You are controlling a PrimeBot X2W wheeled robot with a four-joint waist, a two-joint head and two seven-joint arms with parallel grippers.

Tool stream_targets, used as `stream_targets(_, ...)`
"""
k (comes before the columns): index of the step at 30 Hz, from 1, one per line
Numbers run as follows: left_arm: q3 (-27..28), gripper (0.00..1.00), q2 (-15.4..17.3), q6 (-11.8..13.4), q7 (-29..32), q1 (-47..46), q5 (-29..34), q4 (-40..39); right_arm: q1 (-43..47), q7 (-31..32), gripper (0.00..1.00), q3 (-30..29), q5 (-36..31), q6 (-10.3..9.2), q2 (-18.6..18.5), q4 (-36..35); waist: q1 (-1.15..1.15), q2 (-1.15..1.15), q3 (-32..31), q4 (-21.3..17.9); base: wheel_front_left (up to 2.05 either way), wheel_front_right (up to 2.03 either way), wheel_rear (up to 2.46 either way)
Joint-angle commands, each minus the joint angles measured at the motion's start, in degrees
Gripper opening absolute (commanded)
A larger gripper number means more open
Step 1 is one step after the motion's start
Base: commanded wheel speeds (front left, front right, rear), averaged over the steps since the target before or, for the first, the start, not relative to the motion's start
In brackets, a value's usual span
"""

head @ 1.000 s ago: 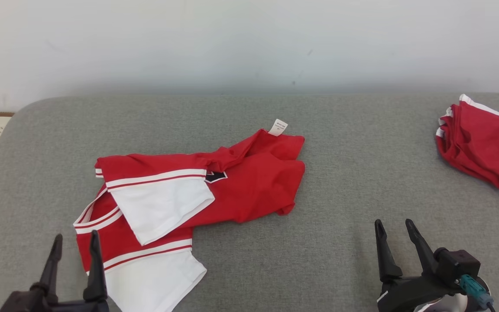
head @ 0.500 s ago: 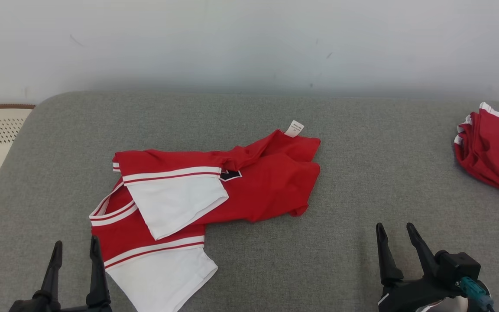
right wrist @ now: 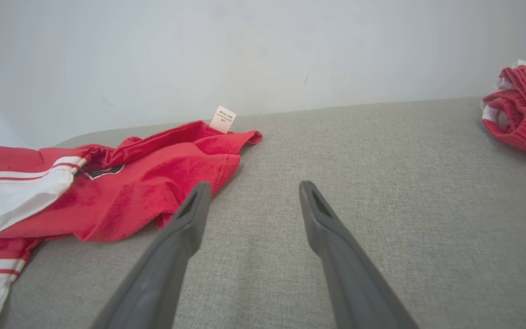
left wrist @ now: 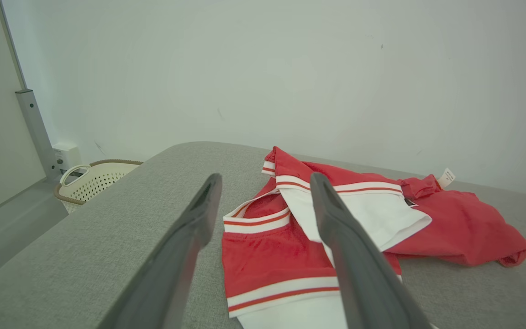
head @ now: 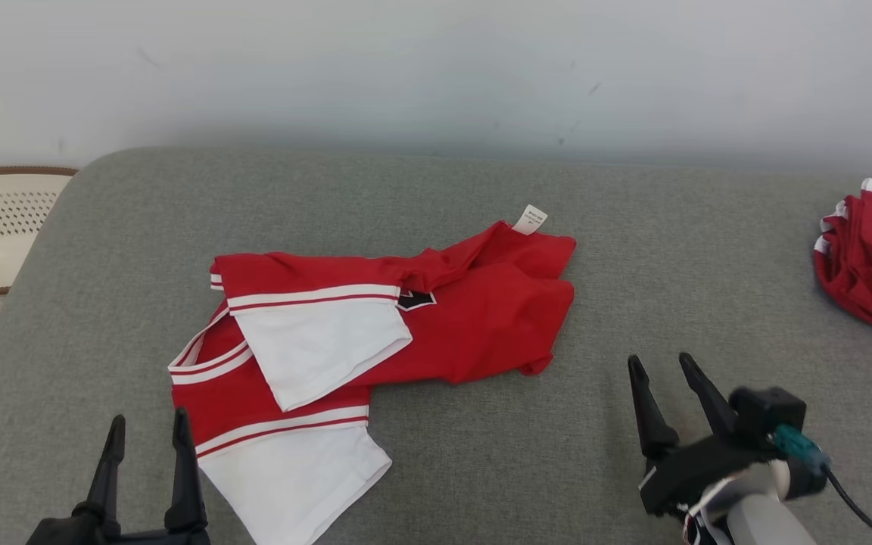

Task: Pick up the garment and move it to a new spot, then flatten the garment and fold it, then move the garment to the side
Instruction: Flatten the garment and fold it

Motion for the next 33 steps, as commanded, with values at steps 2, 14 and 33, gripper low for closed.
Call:
stream_targets(2, -0.2, 1.0, 0.0, 0.1, -0.2, -0.7, -0.8, 0.5, -2.4, 0.5, 1.0, 1.2, 0.9, -0.02, -0.5, 1.5, 0.0, 0.0, 0.3, 0.6, 0.0, 0.0, 0.0)
stream_targets(14, -3.8, 1.0, 0.0, 0.1, -0.2, -3.1, -2.7, 2.4, -17.3, 3.5, 1.0, 6.7, 5.8, -0.02, -1.5, 18.5, 0.0, 0.0, 2.8, 5.5, 0.0, 0.0, 0.0)
stream_targets(33, -7.0, 1.0, 0.0, 0.9, -0.2, -5.0, -4.2, 3.8, -26.8, 4.3, 0.0, 13.6, 16.0, -0.02, 0.3, 37.1, 0.0, 0.0, 4.8, 10.0, 0.0, 0.0, 0.0)
